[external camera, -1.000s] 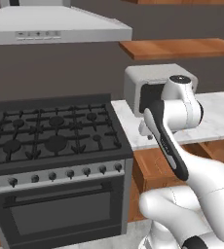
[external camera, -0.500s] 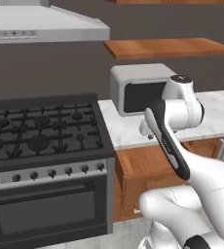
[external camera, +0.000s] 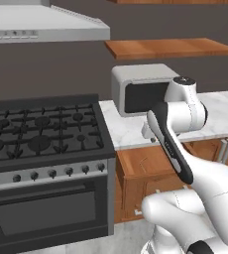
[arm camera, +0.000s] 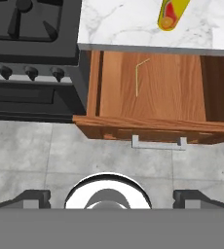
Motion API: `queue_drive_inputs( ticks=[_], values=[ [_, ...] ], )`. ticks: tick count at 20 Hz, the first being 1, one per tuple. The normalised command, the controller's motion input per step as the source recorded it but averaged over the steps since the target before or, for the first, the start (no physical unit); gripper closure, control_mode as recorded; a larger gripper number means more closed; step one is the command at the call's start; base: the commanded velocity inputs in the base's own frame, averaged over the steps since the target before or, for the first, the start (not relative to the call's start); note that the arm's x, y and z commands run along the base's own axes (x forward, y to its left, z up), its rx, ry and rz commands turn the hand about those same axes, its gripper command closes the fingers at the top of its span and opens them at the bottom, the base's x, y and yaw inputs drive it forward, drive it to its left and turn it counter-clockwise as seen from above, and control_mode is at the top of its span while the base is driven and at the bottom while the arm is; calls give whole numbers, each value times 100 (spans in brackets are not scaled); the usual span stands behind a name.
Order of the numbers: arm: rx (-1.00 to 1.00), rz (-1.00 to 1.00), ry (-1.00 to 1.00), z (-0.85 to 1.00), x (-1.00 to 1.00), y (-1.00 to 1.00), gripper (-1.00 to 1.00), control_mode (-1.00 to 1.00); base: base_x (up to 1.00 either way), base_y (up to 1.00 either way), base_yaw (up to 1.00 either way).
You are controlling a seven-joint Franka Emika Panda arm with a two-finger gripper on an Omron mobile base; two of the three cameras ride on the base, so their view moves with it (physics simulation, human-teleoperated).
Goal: Pick up the straw from the right drawer and put it inside the smoothie cup.
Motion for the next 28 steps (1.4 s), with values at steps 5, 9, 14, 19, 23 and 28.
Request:
queue_drive_inputs(
  ticks=[5, 9, 14, 19, 23, 28],
  values=[
    [0, 0, 0, 0, 0, 0, -100, 100, -3, -29, 0],
    [0, 0, 0, 0, 0, 0, -100, 100, 0, -42, 0],
    [0, 0, 0, 0, 0, 0, -100, 100, 0, -45, 0],
    [0, 0, 0, 0, 0, 0, -100, 100, 0, -36, 0],
    [0, 0, 0, 0, 0, 0, -100, 100, 0, -8, 0],
    [0, 0, 0, -8, 21, -11, -100, -100, 0, 0, 0]
  ],
)
